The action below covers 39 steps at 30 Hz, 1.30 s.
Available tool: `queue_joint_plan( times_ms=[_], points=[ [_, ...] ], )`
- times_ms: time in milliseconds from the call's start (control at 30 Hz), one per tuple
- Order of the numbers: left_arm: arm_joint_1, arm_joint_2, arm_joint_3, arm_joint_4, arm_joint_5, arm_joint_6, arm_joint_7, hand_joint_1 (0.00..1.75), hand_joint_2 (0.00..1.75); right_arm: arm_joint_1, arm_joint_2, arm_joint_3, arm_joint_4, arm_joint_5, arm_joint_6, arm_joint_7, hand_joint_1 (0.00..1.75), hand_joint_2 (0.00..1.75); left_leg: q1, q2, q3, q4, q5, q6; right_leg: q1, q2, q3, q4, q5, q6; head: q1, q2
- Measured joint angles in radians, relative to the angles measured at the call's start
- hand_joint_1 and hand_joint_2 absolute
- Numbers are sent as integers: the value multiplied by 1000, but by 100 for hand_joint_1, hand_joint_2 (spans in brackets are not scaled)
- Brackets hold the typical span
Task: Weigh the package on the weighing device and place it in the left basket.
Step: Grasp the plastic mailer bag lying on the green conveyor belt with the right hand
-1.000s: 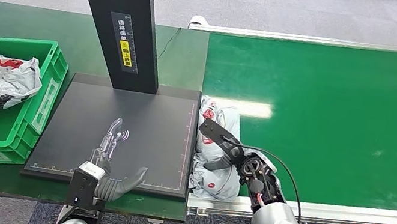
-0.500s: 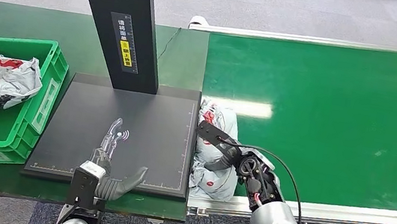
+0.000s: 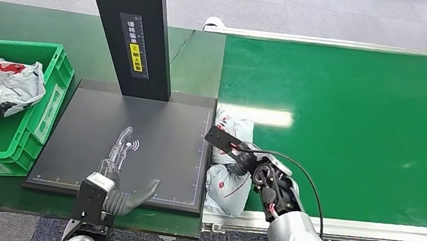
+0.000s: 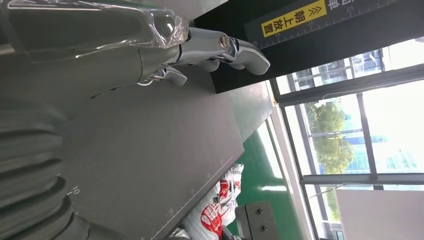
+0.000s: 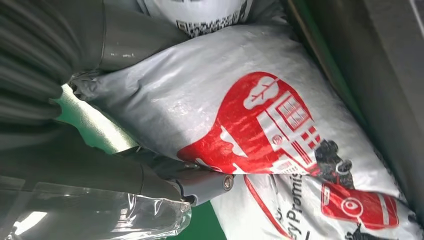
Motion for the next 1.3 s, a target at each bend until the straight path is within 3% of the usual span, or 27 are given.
queue_joint_plan(
  times_ms=[300,467,700,867,1033,1300],
  points=[
    [11,3,-1,-6,8,8,-6,0,175,-5,-16,-39,-1,-144,-212,-98,175,175,0,-4,-5,0,1,1,0,-3,-3,0,0,0,0,0],
    [20,5,-1,-14,12,17,-11,0,175,-69,-51,-108,-16,-254,-339,-180,175,175,-1,-4,-5,0,1,1,-1,-4,-4,0,0,0,0,0],
    [27,6,-1,-14,16,49,-39,0,175,-153,-107,-269,-68,-577,-548,-456,175,175,-2,-7,-7,1,2,1,-1,-7,-5,0,0,0,0,0],
    [33,7,-1,-13,22,65,-50,0,175,-197,-132,-340,-136,-719,-578,-564,175,175,-2,-5,-6,1,1,1,-1,-6,-5,0,1,0,0,0],
    [37,7,-1,-14,21,68,-51,0,175,-199,-130,-352,-171,-743,-581,-588,175,175,-2,-5,-6,0,1,1,-1,-5,-5,0,1,0,0,0],
    [42,6,-1,-14,17,68,-51,0,175,-164,-41,-243,-168,-725,-414,-582,175,175,0,-1,-5,0,1,0,0,-1,-5,1,1,0,0,0]
  ],
)
